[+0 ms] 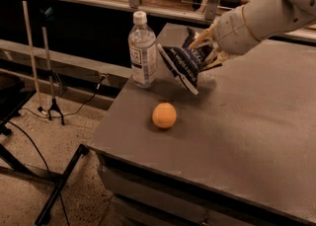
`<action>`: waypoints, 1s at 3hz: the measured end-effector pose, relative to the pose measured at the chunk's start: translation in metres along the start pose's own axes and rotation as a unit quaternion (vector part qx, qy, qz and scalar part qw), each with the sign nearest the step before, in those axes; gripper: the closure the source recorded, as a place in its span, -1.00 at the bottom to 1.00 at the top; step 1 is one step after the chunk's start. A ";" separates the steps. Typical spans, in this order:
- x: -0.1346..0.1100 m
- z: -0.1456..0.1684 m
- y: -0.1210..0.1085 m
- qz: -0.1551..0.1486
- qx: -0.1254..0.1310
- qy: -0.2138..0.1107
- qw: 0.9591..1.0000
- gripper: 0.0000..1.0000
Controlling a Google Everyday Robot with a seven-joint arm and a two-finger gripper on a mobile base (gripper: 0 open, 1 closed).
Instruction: Move blue chip bag near blue plastic bottle
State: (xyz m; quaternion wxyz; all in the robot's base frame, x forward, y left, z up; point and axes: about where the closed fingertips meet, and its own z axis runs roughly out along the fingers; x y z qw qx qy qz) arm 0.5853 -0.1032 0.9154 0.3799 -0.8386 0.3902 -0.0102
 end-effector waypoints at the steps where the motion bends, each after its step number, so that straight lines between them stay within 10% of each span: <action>1: -0.003 0.005 -0.001 -0.004 0.000 -0.004 1.000 0.14; 3: -0.005 0.008 -0.001 -0.005 -0.002 -0.007 1.000 -0.81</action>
Offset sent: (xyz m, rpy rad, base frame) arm 0.0000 0.0054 -0.0020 0.0024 -0.0014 0.0107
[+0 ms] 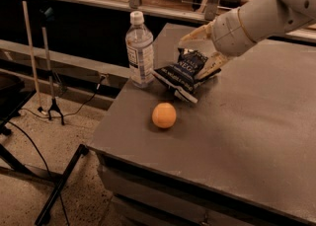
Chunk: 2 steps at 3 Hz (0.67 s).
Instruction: Move blue chip bag near blue plastic bottle
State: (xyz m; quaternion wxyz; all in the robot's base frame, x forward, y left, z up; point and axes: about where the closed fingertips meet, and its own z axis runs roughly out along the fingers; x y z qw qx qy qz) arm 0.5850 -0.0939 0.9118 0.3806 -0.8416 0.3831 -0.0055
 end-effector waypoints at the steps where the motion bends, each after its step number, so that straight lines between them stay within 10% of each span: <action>1: -0.001 0.001 0.000 -0.001 -0.001 -0.001 1.000 -1.00; 2: -0.001 0.001 0.000 -0.001 -0.001 -0.001 1.000 -1.00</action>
Offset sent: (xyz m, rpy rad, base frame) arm -0.0001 0.0015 -0.0006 0.0000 0.0013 0.0028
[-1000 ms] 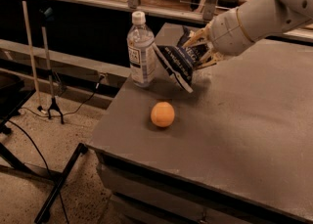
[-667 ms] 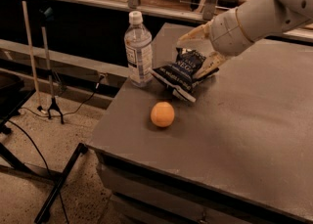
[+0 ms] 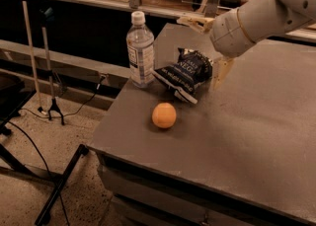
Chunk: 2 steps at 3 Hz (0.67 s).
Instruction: Move blue chip bag near blue plastic bottle
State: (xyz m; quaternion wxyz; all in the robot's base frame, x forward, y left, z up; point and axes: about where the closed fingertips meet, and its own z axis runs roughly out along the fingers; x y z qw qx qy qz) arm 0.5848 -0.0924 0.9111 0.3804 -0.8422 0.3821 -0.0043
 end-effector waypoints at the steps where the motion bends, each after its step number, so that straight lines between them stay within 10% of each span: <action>1: 0.005 -0.009 0.003 0.007 -0.005 -0.006 1.000 -1.00; 2: 0.014 -0.043 0.007 0.015 -0.010 0.008 1.000 -1.00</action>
Offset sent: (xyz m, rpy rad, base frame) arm -0.0100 -0.0631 0.0393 -0.0311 0.0158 -0.0354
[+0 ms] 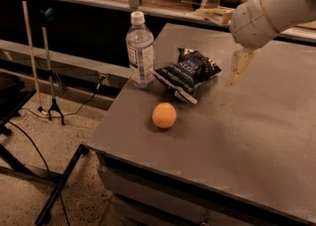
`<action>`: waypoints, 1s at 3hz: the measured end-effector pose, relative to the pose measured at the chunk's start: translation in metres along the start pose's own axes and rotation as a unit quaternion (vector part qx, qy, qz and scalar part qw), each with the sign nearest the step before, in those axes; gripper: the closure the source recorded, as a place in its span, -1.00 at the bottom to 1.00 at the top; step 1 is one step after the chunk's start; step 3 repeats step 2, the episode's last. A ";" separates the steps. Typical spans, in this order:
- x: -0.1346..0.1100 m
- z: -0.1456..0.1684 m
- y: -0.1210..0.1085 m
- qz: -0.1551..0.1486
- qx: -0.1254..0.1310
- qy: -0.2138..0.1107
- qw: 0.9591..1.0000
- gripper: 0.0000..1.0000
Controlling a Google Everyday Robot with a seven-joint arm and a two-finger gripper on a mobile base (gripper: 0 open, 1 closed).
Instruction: Move blue chip bag near blue plastic bottle
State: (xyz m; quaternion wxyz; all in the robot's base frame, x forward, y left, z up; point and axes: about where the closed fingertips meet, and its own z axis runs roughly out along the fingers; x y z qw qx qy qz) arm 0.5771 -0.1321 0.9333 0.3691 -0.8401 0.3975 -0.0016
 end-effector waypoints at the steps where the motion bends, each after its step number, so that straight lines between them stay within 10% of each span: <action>1: 0.006 -0.020 0.007 0.017 -0.002 0.012 1.000 -1.00; 3: 0.007 -0.022 0.008 0.018 -0.002 0.013 1.000 -1.00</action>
Offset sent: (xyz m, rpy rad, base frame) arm -0.0066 -0.0195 0.0080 -0.0086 0.0136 -0.0382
